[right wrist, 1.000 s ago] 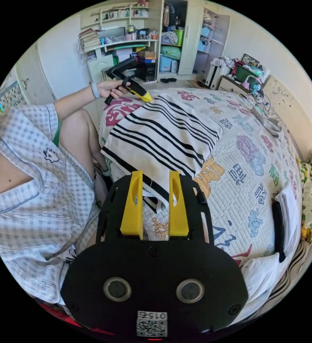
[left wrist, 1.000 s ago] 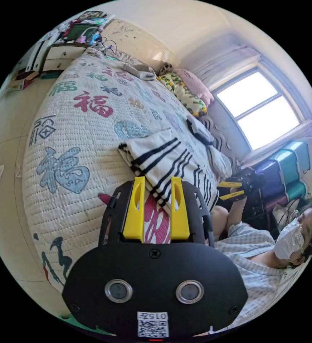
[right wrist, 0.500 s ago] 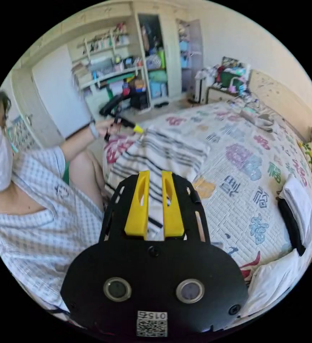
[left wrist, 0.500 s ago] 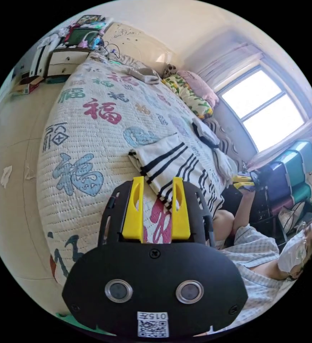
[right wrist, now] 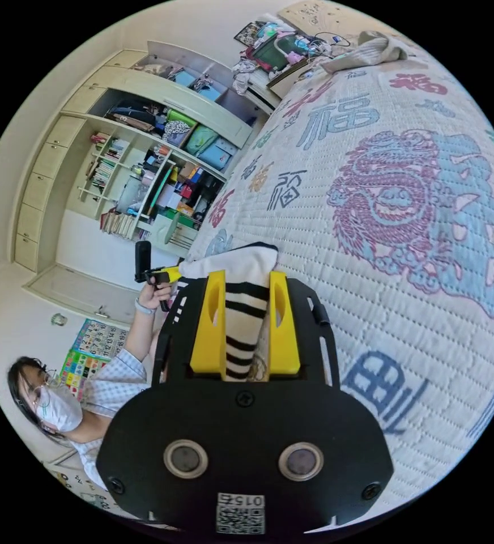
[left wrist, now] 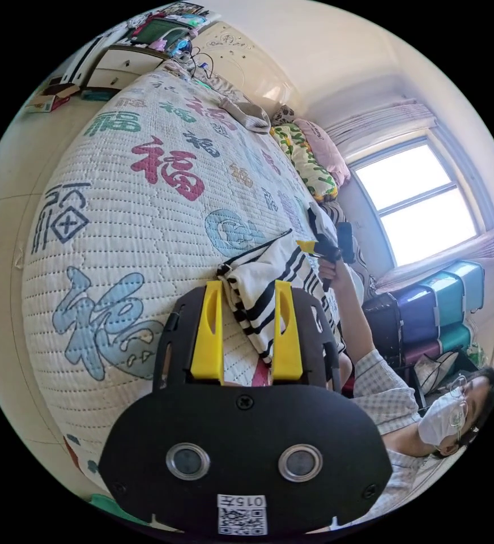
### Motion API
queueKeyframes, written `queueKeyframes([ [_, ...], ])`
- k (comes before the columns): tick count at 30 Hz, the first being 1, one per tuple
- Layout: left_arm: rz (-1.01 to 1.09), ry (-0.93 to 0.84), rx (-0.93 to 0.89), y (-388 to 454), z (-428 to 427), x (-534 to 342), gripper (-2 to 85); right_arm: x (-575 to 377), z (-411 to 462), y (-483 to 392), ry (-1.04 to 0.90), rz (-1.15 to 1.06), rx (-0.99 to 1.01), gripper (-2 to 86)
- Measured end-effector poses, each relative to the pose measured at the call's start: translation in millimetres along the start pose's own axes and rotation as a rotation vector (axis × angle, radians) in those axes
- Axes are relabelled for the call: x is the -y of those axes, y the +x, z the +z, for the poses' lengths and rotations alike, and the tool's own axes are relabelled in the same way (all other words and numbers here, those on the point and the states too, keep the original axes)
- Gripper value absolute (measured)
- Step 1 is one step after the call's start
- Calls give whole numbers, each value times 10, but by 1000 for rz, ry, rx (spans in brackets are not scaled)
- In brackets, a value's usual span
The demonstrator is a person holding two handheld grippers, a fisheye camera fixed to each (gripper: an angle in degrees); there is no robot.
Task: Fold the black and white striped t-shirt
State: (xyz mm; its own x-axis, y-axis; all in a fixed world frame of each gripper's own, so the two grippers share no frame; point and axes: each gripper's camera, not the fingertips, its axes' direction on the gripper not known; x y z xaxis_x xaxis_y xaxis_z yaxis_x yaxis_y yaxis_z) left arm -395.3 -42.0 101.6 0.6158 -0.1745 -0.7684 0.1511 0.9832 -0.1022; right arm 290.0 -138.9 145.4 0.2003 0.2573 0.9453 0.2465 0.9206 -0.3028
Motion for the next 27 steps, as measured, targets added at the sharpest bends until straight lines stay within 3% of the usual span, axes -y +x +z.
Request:
queueKeyframes([
  [4, 28, -37, -95, -75, 23, 121, 46, 92, -111, -53, 3, -41, -37, 33],
  [10, 109, 19, -30, 98, 2, 436, 22, 162, -438, -88, 97, -33, -140, 22],
  [13, 59, 24, 202, -16, 114, 482, 30, 205, -314, 61, 79, 64, -255, 36],
  [15, 48, 15, 209, -47, 105, 446, 41, 126, -365, 56, 148, 84, -238, 47],
  [19, 164, 6, 269, 290, -268, 130, 73, -278, -603, -340, 190, -95, -180, 57],
  [24, 311, -58, 120, 723, -425, -528, 89, -987, -566, -1020, 135, -313, -204, 79],
  [27, 333, -146, 81, 814, -269, -799, 96, -1216, -312, -1326, -19, -368, -294, 93],
])
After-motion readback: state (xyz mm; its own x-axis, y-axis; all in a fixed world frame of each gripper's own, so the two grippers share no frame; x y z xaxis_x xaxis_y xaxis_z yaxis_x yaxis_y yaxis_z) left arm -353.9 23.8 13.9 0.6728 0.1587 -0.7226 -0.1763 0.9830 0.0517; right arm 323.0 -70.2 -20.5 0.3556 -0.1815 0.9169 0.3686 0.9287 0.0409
